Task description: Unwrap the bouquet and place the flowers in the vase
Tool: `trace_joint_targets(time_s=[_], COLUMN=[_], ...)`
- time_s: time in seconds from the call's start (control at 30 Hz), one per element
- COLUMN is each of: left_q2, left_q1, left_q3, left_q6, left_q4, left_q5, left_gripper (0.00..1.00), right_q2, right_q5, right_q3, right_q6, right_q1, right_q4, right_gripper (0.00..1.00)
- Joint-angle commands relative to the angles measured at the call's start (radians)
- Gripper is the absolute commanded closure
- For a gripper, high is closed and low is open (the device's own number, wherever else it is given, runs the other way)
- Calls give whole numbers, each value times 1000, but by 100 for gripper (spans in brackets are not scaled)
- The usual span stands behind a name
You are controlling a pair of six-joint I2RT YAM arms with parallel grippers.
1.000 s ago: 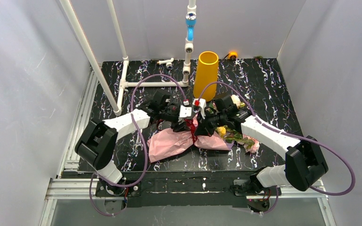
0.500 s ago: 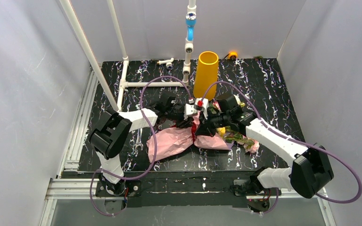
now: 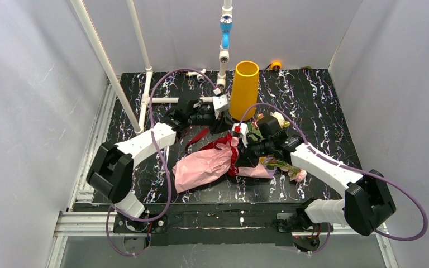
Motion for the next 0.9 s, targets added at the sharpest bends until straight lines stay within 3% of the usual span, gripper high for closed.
trace_joint_targets(time_s=[0.0,0.07,0.17,0.33,0.53,0.6,0.67,0.87], left_q2=[-83,-94,-117,-207,-309,-326,-335,-346], left_q1=[-6,-5,9,46,92,109,119,136], left_q3=[-3,-11,-34,-112,-172,-175,-169,-152], left_q6=[-68,-83,-113,-122,-142,-144,-126,-101], left_q4=[5,1,-2,-22,-107,-137,-178,-256], left_q5=[44,30,-15,-74,-169,-187,-196,-209], left_gripper=[87,95,92,69,47,44,43,41], right_q2=[-7,-14,-13,33,126,159,193,330], right_q5=[8,18,15,12,21,43,89,141], right_q3=[8,10,33,149,270,289,310,393], right_q6=[11,28,49,101,223,242,265,270], right_q1=[-7,-15,-57,-131,-131,-125,-108,-58], right_q4=[2,-6,-60,-166,-157,-132,-117,-136], right_gripper=[80,69,59,31,19,12,12,31])
